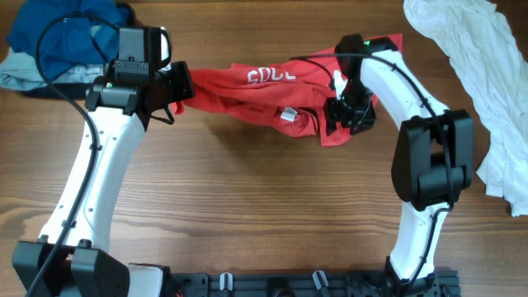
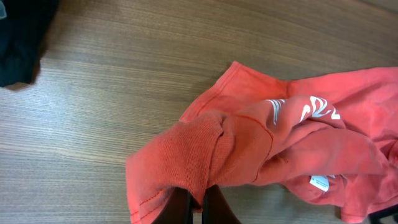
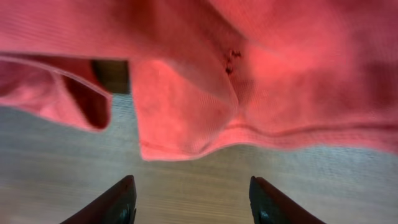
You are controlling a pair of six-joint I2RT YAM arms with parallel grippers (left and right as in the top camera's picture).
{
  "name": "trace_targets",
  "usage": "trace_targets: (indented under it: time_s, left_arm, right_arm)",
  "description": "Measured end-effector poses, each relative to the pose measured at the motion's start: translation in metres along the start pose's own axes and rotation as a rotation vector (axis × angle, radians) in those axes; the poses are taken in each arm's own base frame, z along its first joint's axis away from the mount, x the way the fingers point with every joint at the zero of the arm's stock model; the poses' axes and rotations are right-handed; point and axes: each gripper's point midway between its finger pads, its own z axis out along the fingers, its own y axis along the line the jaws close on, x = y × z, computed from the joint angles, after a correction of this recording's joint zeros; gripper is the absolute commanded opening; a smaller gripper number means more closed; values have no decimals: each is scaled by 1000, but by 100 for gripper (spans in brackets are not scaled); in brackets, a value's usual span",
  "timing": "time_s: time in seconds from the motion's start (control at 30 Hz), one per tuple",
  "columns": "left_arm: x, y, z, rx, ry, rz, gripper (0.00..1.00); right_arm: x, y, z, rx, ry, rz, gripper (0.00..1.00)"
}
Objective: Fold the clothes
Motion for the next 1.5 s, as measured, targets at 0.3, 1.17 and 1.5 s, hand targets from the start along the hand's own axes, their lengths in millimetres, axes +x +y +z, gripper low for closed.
trace_targets:
  time_s: [0.3, 1.17, 1.5]
  left_arm:
    - [-1, 4, 0, -21, -6, 0, 4]
    - [-23, -4, -10, 11, -106, 7, 4]
    - [-79, -24, -99, 82, -439, 101, 4]
  right_arm:
    - [-3, 37, 38, 95, -65, -157, 56]
    - [-48, -3, -47, 125, -358, 88, 4]
    - [-22, -72, -324, 73, -1039, 229, 4]
